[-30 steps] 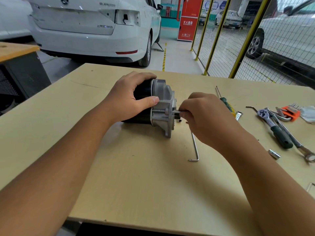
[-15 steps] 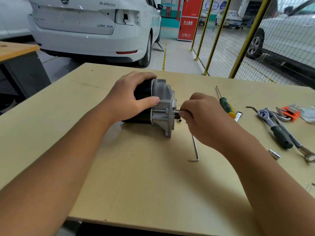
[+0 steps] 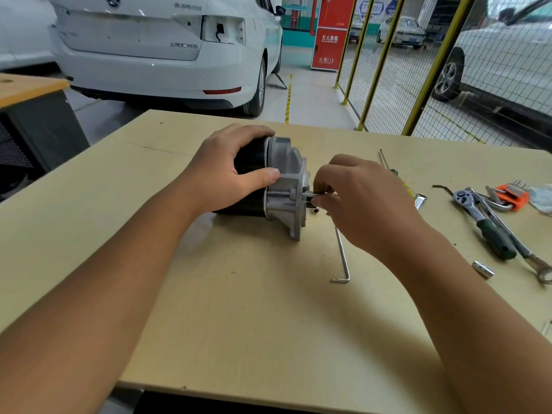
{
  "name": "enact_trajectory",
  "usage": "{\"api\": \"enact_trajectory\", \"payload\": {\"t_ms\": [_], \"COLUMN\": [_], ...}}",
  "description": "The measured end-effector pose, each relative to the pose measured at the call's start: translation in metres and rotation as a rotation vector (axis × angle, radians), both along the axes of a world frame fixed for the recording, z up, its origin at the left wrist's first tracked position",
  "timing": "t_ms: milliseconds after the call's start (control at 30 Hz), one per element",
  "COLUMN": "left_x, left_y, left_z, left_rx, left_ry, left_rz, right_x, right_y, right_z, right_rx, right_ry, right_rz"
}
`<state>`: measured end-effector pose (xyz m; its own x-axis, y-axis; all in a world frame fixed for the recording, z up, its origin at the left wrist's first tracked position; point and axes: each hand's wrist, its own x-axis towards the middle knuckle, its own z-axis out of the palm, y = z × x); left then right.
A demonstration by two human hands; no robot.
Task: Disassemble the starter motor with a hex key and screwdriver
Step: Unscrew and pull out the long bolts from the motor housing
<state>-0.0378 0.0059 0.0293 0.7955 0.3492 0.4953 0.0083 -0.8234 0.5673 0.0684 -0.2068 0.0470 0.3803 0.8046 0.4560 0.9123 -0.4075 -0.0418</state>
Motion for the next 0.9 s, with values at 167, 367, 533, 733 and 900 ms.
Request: {"api": "enact_trajectory", "payload": {"t_ms": [167, 367, 533, 733, 900], "left_x": [0.0004, 0.0013, 0.0009, 0.0006, 0.0016], "left_y": [0.0005, 0.0010, -0.0003, 0.0000, 0.0011], "left_z": [-0.0009, -0.0011, -0.0003, -0.0007, -0.0017], "left_rx": [0.001, 0.001, -0.005, -0.007, -0.003], "left_ry": [-0.005, -0.002, -0.003, -0.007, -0.012], "left_rz": [0.001, 0.002, 0.004, 0.003, 0.000], "right_x": [0.0015, -0.0031, -0.0051, -0.0020, -0.0033], "right_y": [-0.0024, 0.0009, 0.0040, -0.0002, 0.0000], "right_z": [-0.0014, 0.0023, 0.0040, 0.0038, 0.0026], "right_rx": [0.021, -0.035, -0.053, -0.029, -0.078], "right_ry": [0.157, -0.008, -0.128, 0.082, 0.121], "right_rz": [0.045, -0.015, -0.056, 0.005, -0.009]}}
